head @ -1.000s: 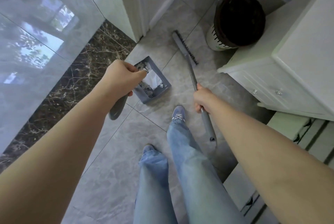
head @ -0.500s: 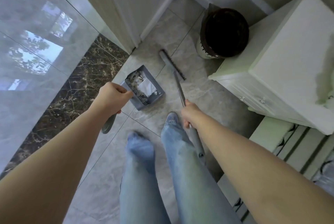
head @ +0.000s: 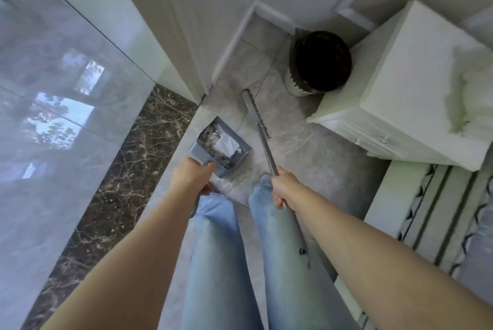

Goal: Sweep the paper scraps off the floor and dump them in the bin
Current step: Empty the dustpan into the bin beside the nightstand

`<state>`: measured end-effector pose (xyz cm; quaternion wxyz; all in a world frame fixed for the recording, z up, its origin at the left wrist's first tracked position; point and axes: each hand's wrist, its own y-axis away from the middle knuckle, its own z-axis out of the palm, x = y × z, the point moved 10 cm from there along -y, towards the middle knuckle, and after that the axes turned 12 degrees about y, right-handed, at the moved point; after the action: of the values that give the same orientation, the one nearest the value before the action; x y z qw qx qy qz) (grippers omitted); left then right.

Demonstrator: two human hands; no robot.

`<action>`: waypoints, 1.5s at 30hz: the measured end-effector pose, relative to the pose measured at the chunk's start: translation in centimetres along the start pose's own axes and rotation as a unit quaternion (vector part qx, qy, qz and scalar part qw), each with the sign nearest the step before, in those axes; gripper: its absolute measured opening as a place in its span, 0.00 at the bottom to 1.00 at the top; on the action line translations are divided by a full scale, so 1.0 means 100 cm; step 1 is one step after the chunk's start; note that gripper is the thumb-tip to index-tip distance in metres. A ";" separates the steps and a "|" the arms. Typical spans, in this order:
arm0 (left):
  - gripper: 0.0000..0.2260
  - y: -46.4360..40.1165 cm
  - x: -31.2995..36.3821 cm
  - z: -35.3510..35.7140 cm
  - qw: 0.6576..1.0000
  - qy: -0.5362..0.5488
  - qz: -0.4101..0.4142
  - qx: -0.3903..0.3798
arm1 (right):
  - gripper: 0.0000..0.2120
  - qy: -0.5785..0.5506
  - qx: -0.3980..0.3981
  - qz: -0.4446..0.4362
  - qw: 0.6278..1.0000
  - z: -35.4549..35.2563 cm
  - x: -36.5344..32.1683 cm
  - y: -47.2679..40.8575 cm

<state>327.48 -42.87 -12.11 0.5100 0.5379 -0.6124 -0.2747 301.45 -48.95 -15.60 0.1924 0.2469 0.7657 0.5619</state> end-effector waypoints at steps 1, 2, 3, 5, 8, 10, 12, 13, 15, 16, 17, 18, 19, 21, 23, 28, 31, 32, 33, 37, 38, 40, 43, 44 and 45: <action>0.20 0.001 -0.010 -0.002 1.000 -0.004 -0.029 -0.010 | 0.28 0.000 -0.006 -0.011 1.000 0.000 -0.004 0.009; 0.22 0.002 -0.014 -0.004 0.999 -0.014 -0.043 -0.015 | 0.26 0.009 -0.013 -0.028 0.999 -0.002 -0.009 0.014; 0.23 0.003 -0.016 -0.006 0.998 -0.018 -0.048 -0.024 | 0.24 0.014 -0.015 -0.042 0.999 -0.007 -0.012 0.024; 0.23 0.006 -0.011 -0.009 0.999 0.002 -0.036 -0.030 | 0.23 -0.007 -0.016 -0.051 0.999 -0.017 -0.011 0.044; 0.19 0.021 0.009 -0.015 0.999 0.028 0.018 -0.027 | 0.22 -0.042 -0.024 -0.051 0.998 -0.023 -0.002 0.062; 0.20 0.033 0.018 -0.015 0.997 0.040 0.044 -0.046 | 0.21 -0.119 -0.032 -0.009 0.992 -0.024 0.012 0.074; 0.18 0.048 0.022 -0.015 0.994 0.070 0.034 -0.079 | 0.23 -0.166 -0.035 -0.005 0.986 -0.024 0.022 0.092; 0.16 0.054 0.024 -0.014 0.991 0.083 0.025 -0.099 | 0.24 -0.178 -0.038 -0.013 0.983 -0.024 0.023 0.100; 0.13 0.073 0.026 -0.010 0.985 0.105 0.020 -0.135 | 0.24 -0.201 -0.031 -0.016 0.979 -0.028 0.035 0.118; 0.13 0.080 0.028 -0.008 0.981 0.119 0.020 -0.151 | 0.24 -0.219 -0.038 -0.013 0.975 -0.027 0.039 0.126; 0.13 0.090 0.028 -0.009 0.977 0.136 0.016 -0.161 | 0.23 -0.241 -0.048 -0.009 0.969 -0.026 0.044 0.135; 0.14 0.097 0.029 -0.009 0.973 0.156 0.008 -0.168 | 0.22 -0.266 -0.057 -0.004 0.962 -0.027 0.048 0.141; 0.15 0.099 0.031 -0.010 0.971 0.167 0.006 -0.174 | 0.21 -0.290 -0.068 -0.003 0.955 -0.028 0.048 0.144; 0.16 0.117 0.038 -0.012 0.970 0.162 0.028 -0.181 | 0.17 -0.333 -0.078 -0.010 0.940 -0.035 0.052 0.158; 0.17 0.130 0.047 -0.015 0.970 0.153 0.062 -0.181 | 0.10 -0.352 -0.089 -0.009 0.932 -0.039 0.054 0.171; 0.15 0.167 0.079 -0.024 0.966 0.143 0.115 -0.180 | 0.21 -0.403 -0.123 -0.011 0.907 -0.056 0.052 0.207; 0.13 0.186 0.103 -0.032 0.961 0.147 0.146 -0.185 | 0.19 -0.471 -0.163 -0.022 0.867 -0.068 0.047 0.227; 0.13 0.190 0.109 -0.035 0.959 0.148 0.155 -0.185 | 0.18 -0.497 -0.172 -0.029 0.850 -0.073 0.045 0.232; 0.13 0.193 0.113 -0.038 0.958 0.147 0.162 -0.183 | 0.16 -0.518 -0.174 -0.036 0.837 -0.077 0.044 0.235; 0.13 0.201 0.128 -0.049 0.954 0.135 0.198 -0.180 | 0.13 -0.575 -0.179 -0.058 0.796 -0.092 0.043 0.242; 0.12 0.202 0.131 -0.052 0.953 0.137 0.204 -0.179 | 0.12 -0.580 -0.183 -0.065 0.791 -0.094 0.041 0.245; 0.11 0.206 0.138 -0.056 0.951 0.144 0.214 -0.173 | 0.12 -0.580 -0.175 -0.076 0.792 -0.099 0.039 0.249; 0.12 0.215 0.148 -0.060 0.946 0.153 0.228 -0.170 | 0.11 -0.606 -0.161 -0.098 0.773 -0.102 0.034 0.255; 0.13 0.218 0.152 -0.061 0.946 0.150 0.234 -0.169 | 0.11 -0.621 -0.159 -0.107 0.760 -0.102 0.032 0.256; 0.14 0.220 0.154 -0.062 0.945 0.149 0.238 -0.169 | 0.11 -0.630 -0.157 -0.115 0.752 -0.102 0.030 0.258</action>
<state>326.34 -50.07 14.45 0.7292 0.3174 -0.5842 -0.1621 297.39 -48.60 11.95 0.7301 0.4214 0.3950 0.3652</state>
